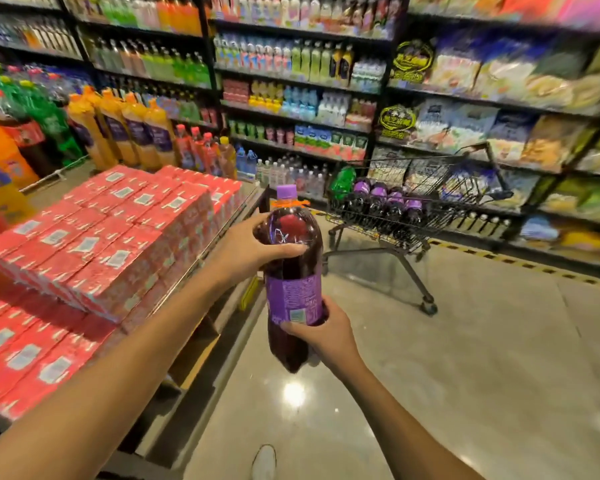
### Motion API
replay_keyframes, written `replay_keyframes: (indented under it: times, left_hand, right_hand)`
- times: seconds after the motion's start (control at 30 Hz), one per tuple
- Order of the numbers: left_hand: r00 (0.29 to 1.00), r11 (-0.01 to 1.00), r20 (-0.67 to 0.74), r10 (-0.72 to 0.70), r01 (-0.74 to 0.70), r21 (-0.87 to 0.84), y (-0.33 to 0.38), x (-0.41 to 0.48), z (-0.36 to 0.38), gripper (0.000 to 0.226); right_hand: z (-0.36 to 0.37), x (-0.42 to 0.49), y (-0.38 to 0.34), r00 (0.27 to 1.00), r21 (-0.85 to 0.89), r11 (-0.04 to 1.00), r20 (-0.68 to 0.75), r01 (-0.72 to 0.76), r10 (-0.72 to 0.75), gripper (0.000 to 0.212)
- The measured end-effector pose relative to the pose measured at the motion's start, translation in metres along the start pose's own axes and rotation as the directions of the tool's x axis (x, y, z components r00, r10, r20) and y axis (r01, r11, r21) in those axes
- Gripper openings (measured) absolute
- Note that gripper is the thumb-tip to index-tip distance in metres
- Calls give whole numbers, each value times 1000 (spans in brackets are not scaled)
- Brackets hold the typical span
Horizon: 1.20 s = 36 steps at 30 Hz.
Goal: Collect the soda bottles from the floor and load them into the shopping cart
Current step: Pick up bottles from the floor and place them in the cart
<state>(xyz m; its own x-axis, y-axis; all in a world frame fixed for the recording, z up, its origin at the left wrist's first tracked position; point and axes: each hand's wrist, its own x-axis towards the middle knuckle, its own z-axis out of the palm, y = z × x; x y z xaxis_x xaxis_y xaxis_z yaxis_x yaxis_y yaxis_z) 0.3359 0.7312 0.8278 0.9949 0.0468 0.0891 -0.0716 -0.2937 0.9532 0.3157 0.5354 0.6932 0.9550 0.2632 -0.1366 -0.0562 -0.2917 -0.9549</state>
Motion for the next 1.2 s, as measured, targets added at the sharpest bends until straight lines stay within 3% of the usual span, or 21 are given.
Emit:
replay_keyframes:
  times: [0.07,0.13,0.57,1.2]
  left_hand:
    - [1000,1000,19,15,-15,-20,-2,29,4,68]
    - [999,999,41,31,-29,-46,-5,57,7,74]
    - [961,991,263,88,-59,-119,-9,249,62,53]
    - [959,995,278,55,-30,-94,-13,546,164,49]
  right_hand:
    - [-10,20,-3,999,-14,1000,-44,-19,18,93]
    - [-20,38,-7,997,-29,999,-67,-35,33,90]
    - [-86,170,-12,933,30,996,-349,-80,86,86]
    - [-252,440,5,943,62,994,-316,-92,107,74]
